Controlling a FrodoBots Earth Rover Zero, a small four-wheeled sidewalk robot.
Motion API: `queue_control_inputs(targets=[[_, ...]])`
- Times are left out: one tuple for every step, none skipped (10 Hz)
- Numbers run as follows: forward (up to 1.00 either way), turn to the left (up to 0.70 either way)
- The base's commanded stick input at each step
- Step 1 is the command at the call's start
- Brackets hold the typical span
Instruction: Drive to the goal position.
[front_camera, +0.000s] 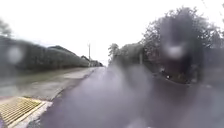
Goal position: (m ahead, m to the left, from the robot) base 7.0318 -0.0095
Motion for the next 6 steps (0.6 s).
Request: queue_control_inputs(targets=[[0.7,-0.15],[0.7,-0.3],[0.7,-0.35],[0.7,-0.35],[0.7,-0.35],[0.7,-0.35]])
